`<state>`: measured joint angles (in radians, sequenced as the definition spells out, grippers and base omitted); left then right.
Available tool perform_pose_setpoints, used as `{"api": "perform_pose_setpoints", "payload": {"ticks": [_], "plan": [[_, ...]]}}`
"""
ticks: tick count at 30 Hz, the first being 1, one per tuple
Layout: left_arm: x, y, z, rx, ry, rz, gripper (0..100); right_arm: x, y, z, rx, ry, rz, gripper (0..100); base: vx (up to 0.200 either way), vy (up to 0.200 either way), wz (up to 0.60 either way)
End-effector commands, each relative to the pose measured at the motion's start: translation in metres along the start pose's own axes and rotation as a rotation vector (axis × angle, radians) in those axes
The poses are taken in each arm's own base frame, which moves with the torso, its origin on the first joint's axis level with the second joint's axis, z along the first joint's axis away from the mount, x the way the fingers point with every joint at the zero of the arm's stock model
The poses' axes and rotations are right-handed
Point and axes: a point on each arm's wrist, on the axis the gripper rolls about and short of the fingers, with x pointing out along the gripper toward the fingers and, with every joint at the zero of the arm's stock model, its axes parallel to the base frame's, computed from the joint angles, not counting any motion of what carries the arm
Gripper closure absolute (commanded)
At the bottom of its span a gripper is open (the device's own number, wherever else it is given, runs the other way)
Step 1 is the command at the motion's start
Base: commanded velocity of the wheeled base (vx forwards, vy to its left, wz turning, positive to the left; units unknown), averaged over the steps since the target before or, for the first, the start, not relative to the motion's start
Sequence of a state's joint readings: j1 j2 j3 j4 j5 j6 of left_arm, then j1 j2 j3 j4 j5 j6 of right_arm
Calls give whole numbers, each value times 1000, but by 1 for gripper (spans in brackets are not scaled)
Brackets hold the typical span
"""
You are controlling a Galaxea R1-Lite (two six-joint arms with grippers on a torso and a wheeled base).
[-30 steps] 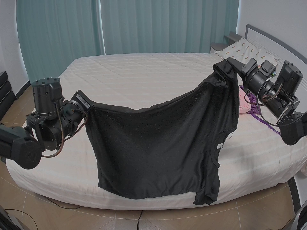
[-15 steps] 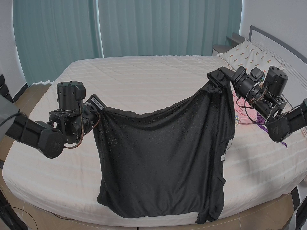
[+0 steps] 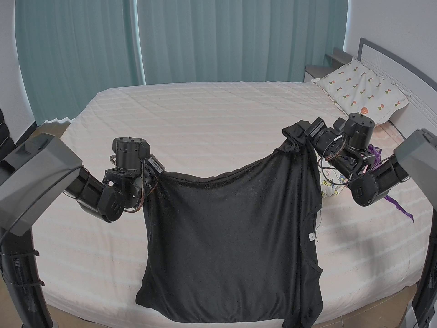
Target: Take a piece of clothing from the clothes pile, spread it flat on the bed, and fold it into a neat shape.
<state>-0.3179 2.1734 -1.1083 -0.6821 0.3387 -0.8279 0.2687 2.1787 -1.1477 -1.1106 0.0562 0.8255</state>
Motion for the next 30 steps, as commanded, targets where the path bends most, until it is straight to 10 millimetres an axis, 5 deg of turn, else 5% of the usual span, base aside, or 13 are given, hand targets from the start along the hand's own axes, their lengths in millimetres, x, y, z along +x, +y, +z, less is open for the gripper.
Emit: {"api": "perform_pose_setpoints", "payload": {"ticks": [1, 3, 4, 8, 20, 26, 30], "plan": [[40, 20, -22, 11, 23, 62, 0, 23, -37, -32, 1, 25, -96, 100, 0, 0, 0], [49, 23, -28, 13, 27, 71, 0, 26, -44, -38, 0, 45, -123, 100, 0, 0, 0], [52, 25, -30, 14, 29, 74, 0, 27, -48, -41, 2, 55, -133, 0, 0, 0, 0], [66, 32, -36, 15, 21, 94, 0, 30, -63, -57, -4, 91, -169, 0, 0, 0, 0], [75, 37, -8, 24, -89, 135, 0, 37, -89, -46, -20, 38, -341, 0, 0, 0, 0], [70, 38, 7, 46, -114, 140, 0, 23, -88, -46, -21, 70, -372, 0, 0, 0, 0], [42, 50, 3, 62, -47, 173, 0, -11, -96, -53, -23, 170, -434, 0, 0, 0, 0]]}}
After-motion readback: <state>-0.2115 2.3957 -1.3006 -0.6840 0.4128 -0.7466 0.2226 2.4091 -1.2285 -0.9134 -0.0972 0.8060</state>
